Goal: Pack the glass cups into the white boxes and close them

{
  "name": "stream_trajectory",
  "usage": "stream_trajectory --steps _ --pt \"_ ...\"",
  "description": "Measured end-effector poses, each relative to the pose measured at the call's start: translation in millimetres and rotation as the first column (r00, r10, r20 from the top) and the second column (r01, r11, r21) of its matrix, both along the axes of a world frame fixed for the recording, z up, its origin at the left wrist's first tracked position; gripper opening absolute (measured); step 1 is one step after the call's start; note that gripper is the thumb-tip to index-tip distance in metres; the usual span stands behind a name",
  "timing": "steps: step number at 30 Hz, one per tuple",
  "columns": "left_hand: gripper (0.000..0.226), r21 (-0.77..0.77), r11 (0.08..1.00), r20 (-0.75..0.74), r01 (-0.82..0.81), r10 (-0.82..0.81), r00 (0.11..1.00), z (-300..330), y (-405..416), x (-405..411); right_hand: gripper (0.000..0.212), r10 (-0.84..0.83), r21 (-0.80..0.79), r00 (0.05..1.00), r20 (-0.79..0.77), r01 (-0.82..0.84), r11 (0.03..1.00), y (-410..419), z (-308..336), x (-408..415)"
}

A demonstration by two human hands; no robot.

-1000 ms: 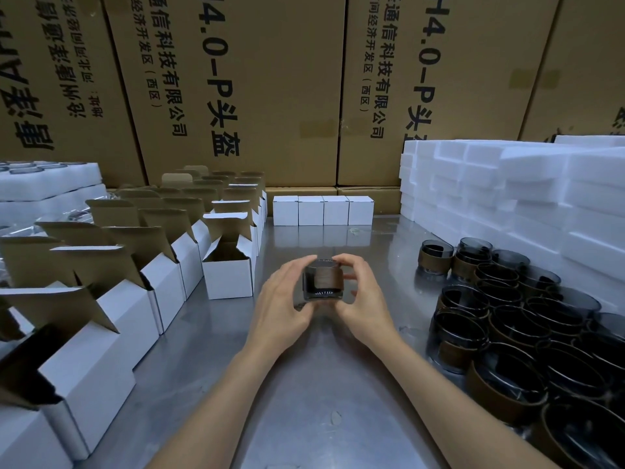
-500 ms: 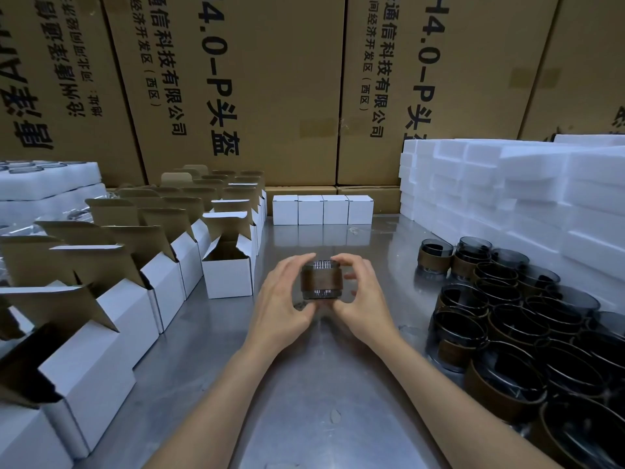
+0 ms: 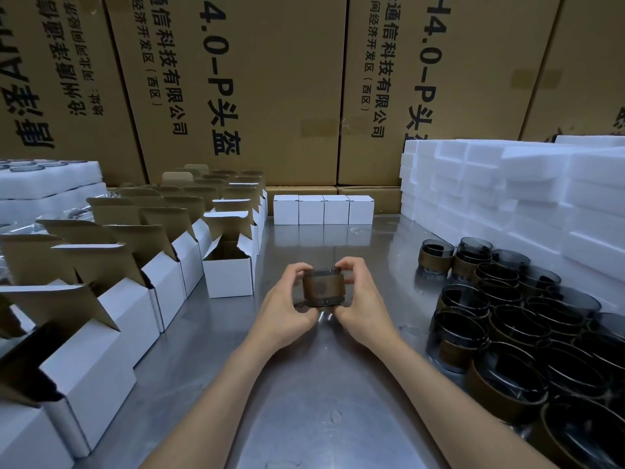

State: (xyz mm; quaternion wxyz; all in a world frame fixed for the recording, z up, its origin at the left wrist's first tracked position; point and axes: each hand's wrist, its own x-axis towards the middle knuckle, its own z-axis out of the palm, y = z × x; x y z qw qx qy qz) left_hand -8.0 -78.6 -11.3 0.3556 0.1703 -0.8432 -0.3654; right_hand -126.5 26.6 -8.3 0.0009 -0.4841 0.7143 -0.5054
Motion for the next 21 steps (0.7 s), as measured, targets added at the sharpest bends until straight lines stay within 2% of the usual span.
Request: stream_trajectory --steps 5,12,17,21 --pt "0.049 0.048 0.997 0.080 0.061 -0.064 0.995 -0.7 4.6 -0.2 0.065 0.024 0.098 0.997 -0.076 -0.016 0.995 1.7 -1.2 3.4" --pt "0.032 0.088 0.995 0.059 0.051 -0.057 0.997 2.9 5.7 0.1 0.061 0.111 0.123 0.993 0.027 -0.114 0.986 3.4 1.7 2.9" --pt "0.023 0.045 0.999 0.014 -0.006 0.005 1.000 6.7 6.3 2.2 0.056 0.085 0.157 0.995 0.049 -0.092 0.983 2.5 1.0 0.5" --pt "0.022 0.026 0.999 -0.027 -0.022 0.023 0.999 7.1 4.9 4.1 0.058 0.055 0.085 0.986 0.157 -0.069 0.994 2.3 1.4 -0.4"
